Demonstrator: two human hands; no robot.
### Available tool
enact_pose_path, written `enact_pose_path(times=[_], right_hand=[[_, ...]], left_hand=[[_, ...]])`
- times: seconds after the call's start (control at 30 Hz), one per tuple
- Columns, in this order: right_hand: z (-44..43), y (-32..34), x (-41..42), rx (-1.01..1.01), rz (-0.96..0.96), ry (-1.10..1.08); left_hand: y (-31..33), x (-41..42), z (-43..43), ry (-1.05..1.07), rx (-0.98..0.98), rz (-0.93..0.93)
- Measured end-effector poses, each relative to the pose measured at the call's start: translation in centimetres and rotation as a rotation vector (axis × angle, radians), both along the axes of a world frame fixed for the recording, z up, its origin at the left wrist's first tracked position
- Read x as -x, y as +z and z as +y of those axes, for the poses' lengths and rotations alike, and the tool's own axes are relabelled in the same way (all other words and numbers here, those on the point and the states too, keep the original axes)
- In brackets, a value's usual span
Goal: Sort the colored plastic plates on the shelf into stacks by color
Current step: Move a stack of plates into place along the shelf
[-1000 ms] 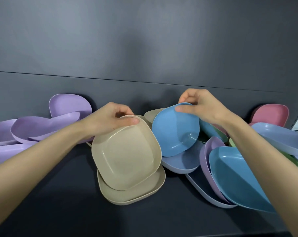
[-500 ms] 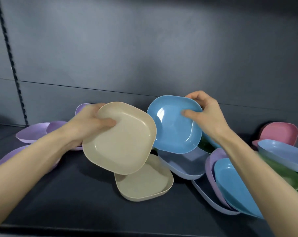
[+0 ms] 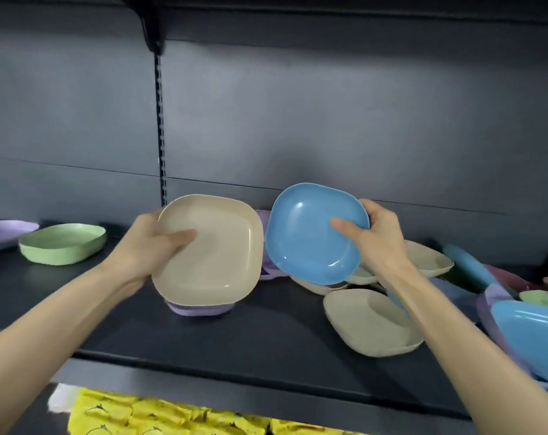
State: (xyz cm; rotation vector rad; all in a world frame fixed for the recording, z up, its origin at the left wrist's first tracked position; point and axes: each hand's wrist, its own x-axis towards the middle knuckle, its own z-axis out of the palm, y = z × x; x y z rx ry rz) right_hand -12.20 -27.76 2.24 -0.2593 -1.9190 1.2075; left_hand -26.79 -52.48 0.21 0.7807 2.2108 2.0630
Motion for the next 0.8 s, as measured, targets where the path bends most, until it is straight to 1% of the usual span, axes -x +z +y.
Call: enact_pose_path(times=[0.1, 0.23, 0.3, 0.4, 0.5, 0.6, 0.7, 0.8], right_hand=[[-6.3, -1.1, 2.4, 0.031, 0.054, 0.067], [-14.6, -3.1, 6.1, 0.068, 0.051, 0.119], [-18.1, -3.4, 8.0, 0.055, 0.049, 0.125], [-22.1, -3.1, 10.3, 0.02, 0.027, 0.135], [-24.9, -2.4, 12.8, 0.002, -0.002, 0.172], [-27.0, -2.1, 15.8, -0.015, -0.029, 0.188], [-28.3, -2.1, 18.9, -0.019, -0.027, 0.185], [-28.4, -2.4, 21.6, -0.029, -0.02, 0.175]], left_hand=[[-0.4, 1.5, -5.9, 0.014, -0.014, 0.01], [-1.8, 4.0, -13.8, 0.06, -0.003, -0.004], [-2.3, 5.0, -17.1, 0.119, -0.035, -0.027], [-2.4, 6.7, -21.2, 0.151, -0.043, -0.044], [-2.4, 9.2, -24.4, 0.186, -0.062, -0.075], [-2.2, 11.5, -26.4, 0.211, -0.078, -0.058], [-2.2, 14.1, -27.6, 0.216, -0.051, -0.026], [-2.7, 17.1, -27.7, 0.211, 0.018, 0.016]])
